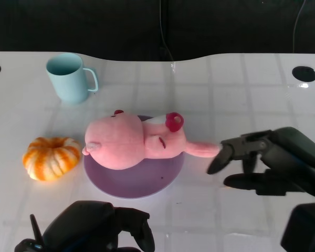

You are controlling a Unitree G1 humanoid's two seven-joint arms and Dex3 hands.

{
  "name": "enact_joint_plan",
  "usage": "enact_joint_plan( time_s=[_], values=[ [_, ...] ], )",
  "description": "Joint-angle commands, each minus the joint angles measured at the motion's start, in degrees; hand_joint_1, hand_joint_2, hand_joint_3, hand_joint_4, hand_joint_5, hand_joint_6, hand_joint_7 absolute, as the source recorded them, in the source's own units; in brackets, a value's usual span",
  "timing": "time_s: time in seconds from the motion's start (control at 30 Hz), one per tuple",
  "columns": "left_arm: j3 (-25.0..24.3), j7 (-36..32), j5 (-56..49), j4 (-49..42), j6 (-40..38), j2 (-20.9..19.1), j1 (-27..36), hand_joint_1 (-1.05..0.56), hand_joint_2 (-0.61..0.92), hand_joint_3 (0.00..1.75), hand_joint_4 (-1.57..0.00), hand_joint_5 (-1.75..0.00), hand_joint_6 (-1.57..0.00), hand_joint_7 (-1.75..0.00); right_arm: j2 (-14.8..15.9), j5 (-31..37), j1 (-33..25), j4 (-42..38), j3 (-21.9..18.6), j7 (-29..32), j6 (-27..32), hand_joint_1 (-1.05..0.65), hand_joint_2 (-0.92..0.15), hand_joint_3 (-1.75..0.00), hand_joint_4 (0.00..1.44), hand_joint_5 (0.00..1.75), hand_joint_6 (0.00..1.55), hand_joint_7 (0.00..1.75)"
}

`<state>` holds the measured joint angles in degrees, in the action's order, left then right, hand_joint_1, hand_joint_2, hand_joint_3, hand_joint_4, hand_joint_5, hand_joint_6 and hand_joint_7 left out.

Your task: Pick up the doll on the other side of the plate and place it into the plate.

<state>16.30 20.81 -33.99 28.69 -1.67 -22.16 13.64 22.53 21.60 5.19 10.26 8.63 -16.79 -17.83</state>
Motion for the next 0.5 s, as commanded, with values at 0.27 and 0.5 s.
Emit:
enact_joint_plan(
  time_s=[0.27, 0.5],
  values=[
    [-1.5, 1.1, 1.5, 1.3, 0.0, -1.4, 0.6, -0.31, 0.92, 0.37, -0.73, -1.32, -0.79, -0.86, 0.5, -2.4, -7.7, 4.9, -4.7, 1.7, 0.1, 0.01, -0.35, -1.28, 0.86, 1.71, 0.78, 1.36],
    [-1.2, 0.8, 1.2, 0.7, 0.2, -1.6, 0.4, -0.31, 0.92, 0.36, -0.71, -1.36, -0.77, -0.88, -1.4, 0.1, -8.6, 0.5, -3.6, 5.1, 1.8, -0.04, -0.33, -1.28, 0.84, 1.74, 0.77, 1.37]
  ],
)
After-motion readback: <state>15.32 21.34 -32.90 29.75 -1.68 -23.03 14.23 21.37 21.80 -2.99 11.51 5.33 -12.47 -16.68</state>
